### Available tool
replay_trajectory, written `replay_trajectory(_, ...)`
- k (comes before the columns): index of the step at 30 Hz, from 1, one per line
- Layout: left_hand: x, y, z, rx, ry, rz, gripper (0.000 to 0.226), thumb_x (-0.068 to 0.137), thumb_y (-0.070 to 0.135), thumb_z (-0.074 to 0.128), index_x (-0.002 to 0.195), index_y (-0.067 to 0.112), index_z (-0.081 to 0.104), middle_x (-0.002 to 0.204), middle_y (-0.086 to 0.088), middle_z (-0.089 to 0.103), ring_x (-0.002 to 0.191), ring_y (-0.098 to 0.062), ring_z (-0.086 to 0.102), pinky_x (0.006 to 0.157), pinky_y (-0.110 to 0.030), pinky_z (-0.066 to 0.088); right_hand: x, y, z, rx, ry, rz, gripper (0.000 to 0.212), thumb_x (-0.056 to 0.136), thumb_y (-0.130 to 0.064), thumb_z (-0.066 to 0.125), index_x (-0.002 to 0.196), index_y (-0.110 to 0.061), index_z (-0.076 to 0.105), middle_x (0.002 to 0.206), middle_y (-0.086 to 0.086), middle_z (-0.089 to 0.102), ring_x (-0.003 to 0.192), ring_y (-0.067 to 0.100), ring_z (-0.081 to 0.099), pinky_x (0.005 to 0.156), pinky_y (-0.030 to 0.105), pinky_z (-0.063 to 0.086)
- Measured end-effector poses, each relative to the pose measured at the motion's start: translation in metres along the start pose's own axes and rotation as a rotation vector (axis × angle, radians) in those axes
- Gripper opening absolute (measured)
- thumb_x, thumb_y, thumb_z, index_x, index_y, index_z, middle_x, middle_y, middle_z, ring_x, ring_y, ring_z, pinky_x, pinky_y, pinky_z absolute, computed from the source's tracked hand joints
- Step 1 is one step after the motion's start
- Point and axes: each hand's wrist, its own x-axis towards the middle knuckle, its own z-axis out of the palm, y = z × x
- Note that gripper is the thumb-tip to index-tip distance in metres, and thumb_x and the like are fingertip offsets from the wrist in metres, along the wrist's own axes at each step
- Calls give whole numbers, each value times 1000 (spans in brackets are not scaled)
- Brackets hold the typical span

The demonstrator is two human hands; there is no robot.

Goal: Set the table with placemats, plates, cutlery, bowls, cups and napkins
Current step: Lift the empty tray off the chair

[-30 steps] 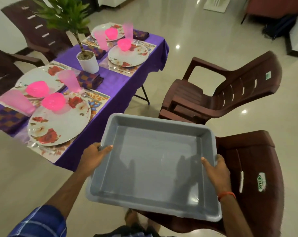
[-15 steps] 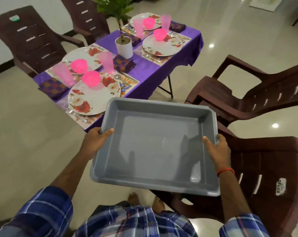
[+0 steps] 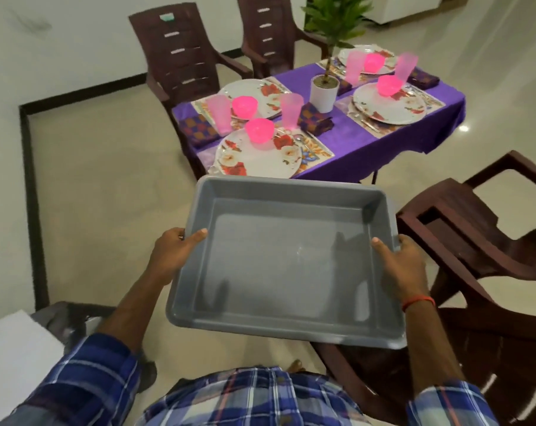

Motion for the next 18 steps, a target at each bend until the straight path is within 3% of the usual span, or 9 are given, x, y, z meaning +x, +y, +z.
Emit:
replay_trajectory(3,-6,-30,-36,-18,57,-34,50,80,65,71,93,17,74,88,-5,76,79,-28,73,81,-53,60,-13,-24,28,-19,-55,-41,53,86,-53,70,125,-18,60,110,3,70,95,25,69,85,46,58)
replay_trajectory(7,-17,-70,-80,-48,115,-71,65,73,73,67,102,16,75,94,-5,77,81,-27,73,81,-50,61,-40,-44,65,-20,-124,-96,49,89,-45,72,126,-15,60,112,6,70,98,27,68,84,42,56)
replay_trajectory(11,-33,-114,-117,-48,183,-121,74,66,81,61,98,16,75,89,-5,76,79,-28,73,79,-49,61,-73,-59,100,-32,-196,-130,45,91,-42,71,127,-16,60,108,3,68,96,23,66,80,35,52)
replay_trajectory(13,-41,-136,-136,-65,216,-157,67,73,76,66,97,14,74,89,-7,76,78,-28,71,77,-47,60,-90,-64,123,-42,-248,-145,47,91,-42,70,129,-16,59,109,4,68,97,24,66,80,35,52)
replay_trajectory(15,-48,-155,-149,-85,235,-196,58,85,65,69,103,11,73,94,-10,75,79,-27,70,74,-43,58,-100,-68,141,-59,-296,-151,51,90,-46,71,130,-18,57,112,5,68,99,25,67,85,44,57)
replay_trajectory(18,-61,-183,-171,-101,279,-251,54,88,62,67,104,11,71,95,-9,74,81,-27,70,67,-38,52,-114,-80,170,-72,-364,-180,52,89,-46,72,130,-16,57,113,6,69,99,26,68,86,47,59)
